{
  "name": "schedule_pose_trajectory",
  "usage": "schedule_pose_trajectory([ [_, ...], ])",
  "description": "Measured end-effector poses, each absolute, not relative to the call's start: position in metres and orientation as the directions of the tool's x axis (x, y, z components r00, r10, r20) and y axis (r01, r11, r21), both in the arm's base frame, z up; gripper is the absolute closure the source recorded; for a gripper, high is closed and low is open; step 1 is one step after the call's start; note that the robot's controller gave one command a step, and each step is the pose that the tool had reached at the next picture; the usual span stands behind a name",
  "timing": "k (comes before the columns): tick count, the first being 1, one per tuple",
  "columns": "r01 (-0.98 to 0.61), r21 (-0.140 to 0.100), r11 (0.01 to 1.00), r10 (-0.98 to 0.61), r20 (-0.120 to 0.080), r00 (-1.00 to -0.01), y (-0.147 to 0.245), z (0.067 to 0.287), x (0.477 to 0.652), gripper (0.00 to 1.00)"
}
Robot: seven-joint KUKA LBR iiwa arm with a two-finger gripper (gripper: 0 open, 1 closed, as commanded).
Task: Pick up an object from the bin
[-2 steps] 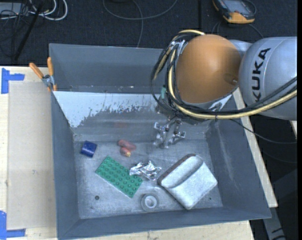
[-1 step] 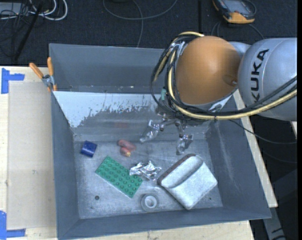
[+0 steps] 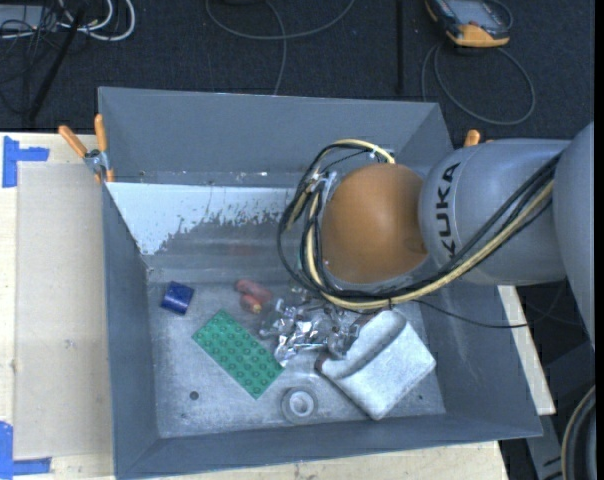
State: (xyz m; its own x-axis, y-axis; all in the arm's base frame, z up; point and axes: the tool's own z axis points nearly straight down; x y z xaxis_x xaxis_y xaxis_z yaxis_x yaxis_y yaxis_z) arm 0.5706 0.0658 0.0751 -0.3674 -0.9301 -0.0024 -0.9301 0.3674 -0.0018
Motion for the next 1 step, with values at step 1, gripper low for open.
schedule_pose_trajectory([
  [1,-0.93,-0.009,0.367,-0.93,-0.012,-0.367,0.0682,0.0783,0.5728,1.0],
])
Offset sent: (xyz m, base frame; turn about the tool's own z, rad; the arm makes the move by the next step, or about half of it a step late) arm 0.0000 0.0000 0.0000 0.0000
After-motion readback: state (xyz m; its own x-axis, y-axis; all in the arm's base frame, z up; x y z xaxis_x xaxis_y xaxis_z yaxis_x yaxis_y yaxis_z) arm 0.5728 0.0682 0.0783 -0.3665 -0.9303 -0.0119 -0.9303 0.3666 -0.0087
